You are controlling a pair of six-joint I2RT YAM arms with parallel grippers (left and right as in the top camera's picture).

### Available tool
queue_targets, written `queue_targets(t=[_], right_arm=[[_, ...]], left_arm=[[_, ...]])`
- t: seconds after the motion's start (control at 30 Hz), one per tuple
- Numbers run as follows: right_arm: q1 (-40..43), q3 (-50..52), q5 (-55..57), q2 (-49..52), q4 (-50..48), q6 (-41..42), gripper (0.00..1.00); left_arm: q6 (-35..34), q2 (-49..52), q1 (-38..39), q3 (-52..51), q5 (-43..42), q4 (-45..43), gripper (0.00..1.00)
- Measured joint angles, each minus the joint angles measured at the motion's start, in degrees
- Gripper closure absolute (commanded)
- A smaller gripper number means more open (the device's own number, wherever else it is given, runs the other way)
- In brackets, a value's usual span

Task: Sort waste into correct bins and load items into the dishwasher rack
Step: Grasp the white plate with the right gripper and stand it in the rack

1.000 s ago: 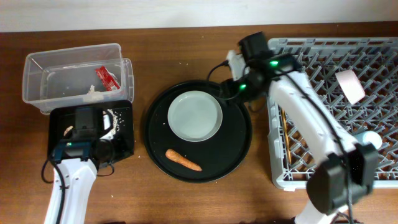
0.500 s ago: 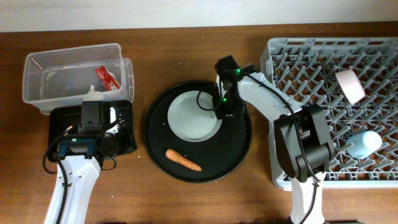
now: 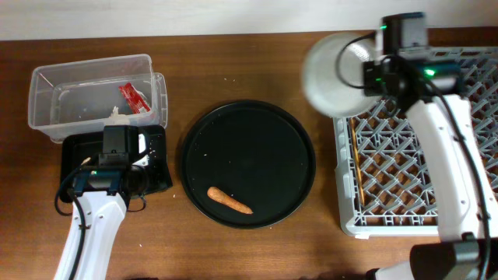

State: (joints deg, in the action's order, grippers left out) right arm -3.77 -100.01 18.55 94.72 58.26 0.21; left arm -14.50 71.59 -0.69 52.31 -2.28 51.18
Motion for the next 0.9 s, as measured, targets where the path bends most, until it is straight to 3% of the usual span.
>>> queue_targets(t=[0.13, 0.23, 0.37, 0.5, 0.53, 0.57, 0.6, 0.73, 0.83, 0.9], right_arm=[[2.62, 2.64, 28.33, 2.08, -0.04, 7.37, 0.96], [2.62, 6.36, 37.92, 3.08, -0.31, 12.92, 0.96], [2.95, 13.05, 42.05, 3.19, -7.65, 15.82, 0.96], [2.99, 17.16, 33.38, 3.41, -8.94, 16.24, 0.96], [2.99, 17.16, 29.16, 3.41, -9.01, 16.26, 0.89], [2.99, 17.2, 25.77, 3.41, -9.03, 16.52, 0.53], [2.99, 17.2, 21.88, 3.39, -9.05, 16.63, 0.04], [3.1, 17.64, 10.03, -2.6, -8.52, 16.57, 0.02], [4.81, 17.4, -0.02, -14.51, -3.96, 16.55, 0.02], [5.68, 17.16, -4.72, -16.79, 2.47, 16.52, 0.02]], left_arm=[[0.0, 0.0, 0.0, 0.0, 0.0, 0.0, 0.34], [0.02, 0.0, 0.0, 0.0, 0.0, -0.02, 0.33], [0.0, 0.02, 0.0, 0.0, 0.0, 0.04, 0.32], [0.0, 0.04, 0.0, 0.0, 0.0, 0.0, 0.32], [0.02, 0.04, 0.0, 0.0, -0.04, 0.0, 0.31], [0.0, 0.04, 0.0, 0.0, -0.28, 0.0, 0.31], [0.02, 0.04, 0.0, 0.0, -0.74, -0.04, 0.31], [-0.07, 0.07, 1.62, 0.0, -7.26, -2.05, 0.31], [-3.17, 1.49, 8.55, 0.09, -9.84, -3.76, 0.31], [-7.67, 3.91, 13.33, 0.15, -11.98, -6.4, 0.31]])
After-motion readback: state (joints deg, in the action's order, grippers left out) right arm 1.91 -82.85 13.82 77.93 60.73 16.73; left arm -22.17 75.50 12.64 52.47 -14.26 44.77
